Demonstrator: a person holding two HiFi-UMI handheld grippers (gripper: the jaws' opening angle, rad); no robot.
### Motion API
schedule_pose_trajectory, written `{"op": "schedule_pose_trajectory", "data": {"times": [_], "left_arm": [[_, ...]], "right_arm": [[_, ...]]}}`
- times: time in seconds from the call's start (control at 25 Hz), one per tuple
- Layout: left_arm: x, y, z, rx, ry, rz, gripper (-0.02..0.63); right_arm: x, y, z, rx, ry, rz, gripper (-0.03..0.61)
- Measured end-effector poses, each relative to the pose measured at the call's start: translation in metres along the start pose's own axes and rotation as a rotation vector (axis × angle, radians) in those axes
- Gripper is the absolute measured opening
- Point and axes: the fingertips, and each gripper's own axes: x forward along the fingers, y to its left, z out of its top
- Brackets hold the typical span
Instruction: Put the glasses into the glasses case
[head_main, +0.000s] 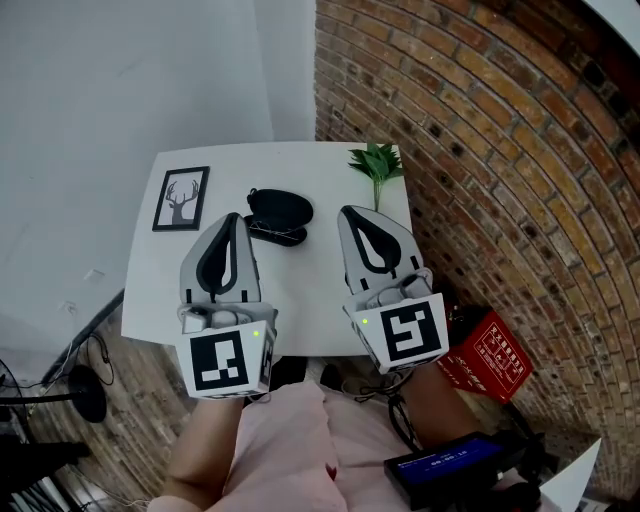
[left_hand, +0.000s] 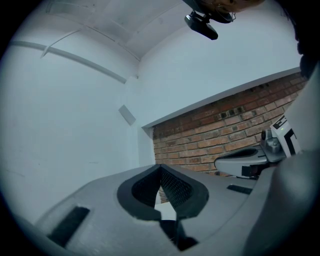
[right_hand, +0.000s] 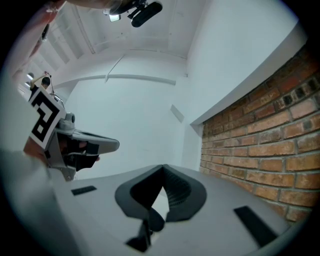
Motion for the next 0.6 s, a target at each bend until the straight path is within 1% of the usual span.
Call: {"op": "schedule_pose_trajectory", "data": {"times": [0.12, 0.32, 0.6], "left_arm": [[0.0000, 0.0040, 0.0000, 0.004, -0.007, 0.016, 0.000], [0.0006, 0.0011, -0.0023, -0.002, -0.001, 0.000, 0.000], [0.0022, 0.0088, -0.0050, 0.009, -0.006, 0.010, 0.000]], "right_arm": [[-0.0003, 0.0011, -0.0017, 0.000, 0.002, 0.001, 0.003], [0.0009, 0.0022, -0.0032, 0.002, 0.007, 0.006, 0.003], [0.0050, 0.0066, -0.0058, 0.004, 0.009, 0.013, 0.003]]}}
